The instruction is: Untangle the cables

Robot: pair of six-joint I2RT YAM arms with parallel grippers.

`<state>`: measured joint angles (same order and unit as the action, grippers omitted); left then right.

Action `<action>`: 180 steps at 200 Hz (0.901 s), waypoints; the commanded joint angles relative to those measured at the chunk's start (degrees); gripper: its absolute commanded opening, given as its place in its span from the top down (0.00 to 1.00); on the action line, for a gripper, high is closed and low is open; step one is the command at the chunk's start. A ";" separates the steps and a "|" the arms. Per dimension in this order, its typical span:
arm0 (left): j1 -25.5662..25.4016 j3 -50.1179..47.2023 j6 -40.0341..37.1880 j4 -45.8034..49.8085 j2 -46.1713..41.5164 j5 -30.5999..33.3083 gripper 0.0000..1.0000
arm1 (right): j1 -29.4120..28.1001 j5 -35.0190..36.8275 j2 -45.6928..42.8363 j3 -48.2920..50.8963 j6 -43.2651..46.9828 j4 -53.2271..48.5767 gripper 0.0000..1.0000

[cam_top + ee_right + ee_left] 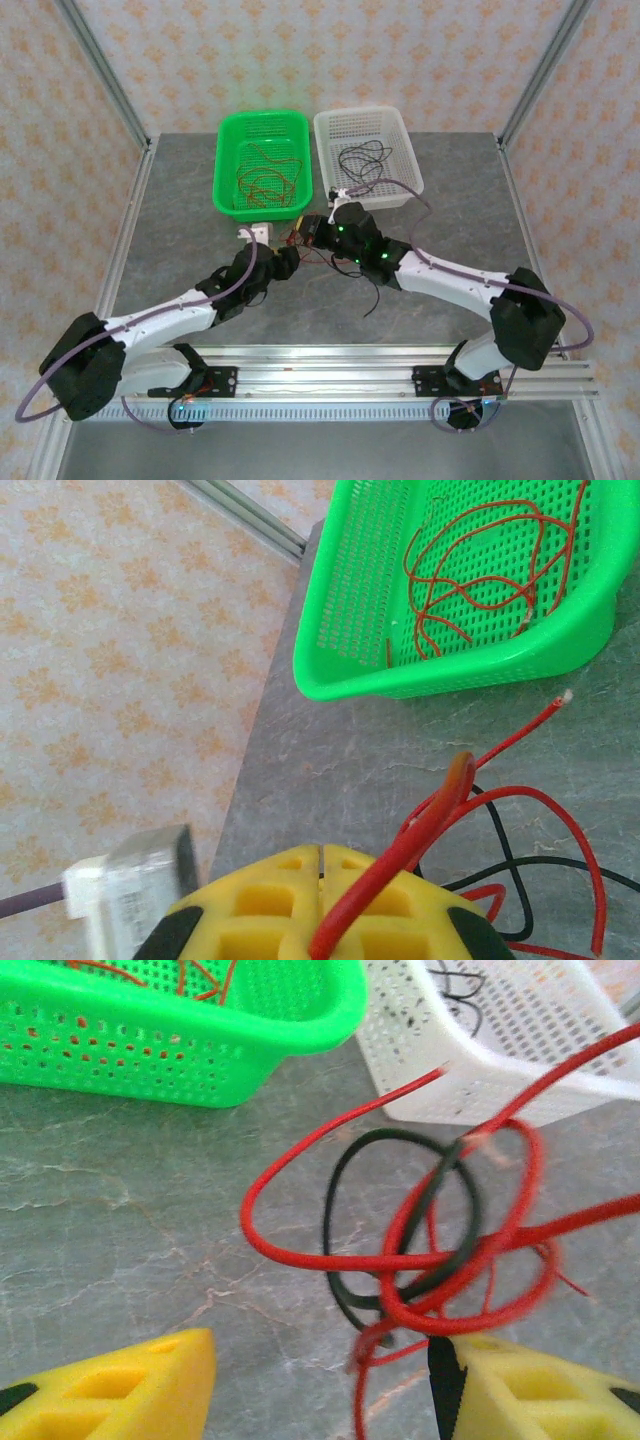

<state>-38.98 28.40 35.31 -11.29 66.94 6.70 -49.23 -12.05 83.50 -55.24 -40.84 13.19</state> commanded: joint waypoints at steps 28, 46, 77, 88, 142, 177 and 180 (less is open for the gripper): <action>-0.14 2.83 -3.92 -5.17 3.38 8.59 0.42 | -0.06 -1.86 -3.88 -1.18 -0.32 0.30 1.00; -0.13 2.98 -3.93 -6.71 3.91 11.55 0.42 | -0.03 -2.42 -4.38 -1.27 -0.47 0.09 1.00; -0.09 2.54 -3.46 -9.73 4.06 15.15 0.42 | -0.07 -3.15 -5.09 -1.58 -0.66 -1.67 1.00; -0.13 2.24 -3.06 -10.13 3.86 16.74 0.46 | -0.03 -2.99 -5.51 -1.79 -0.49 -3.05 1.00; -0.13 -1.33 -2.08 -10.01 1.42 18.88 0.80 | 0.20 2.07 -10.79 -1.80 1.49 -10.12 1.00; -0.13 -4.91 1.37 -9.04 -0.50 19.51 0.80 | 1.15 5.36 -14.97 -1.49 2.58 -13.85 1.00; -0.13 -5.20 1.53 -8.94 -0.68 19.69 0.80 | 1.23 5.68 -15.35 -1.41 2.65 -14.15 1.00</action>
<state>-39.00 25.89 34.48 -20.45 68.14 23.24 -48.86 -10.87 71.96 -55.27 -40.07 2.59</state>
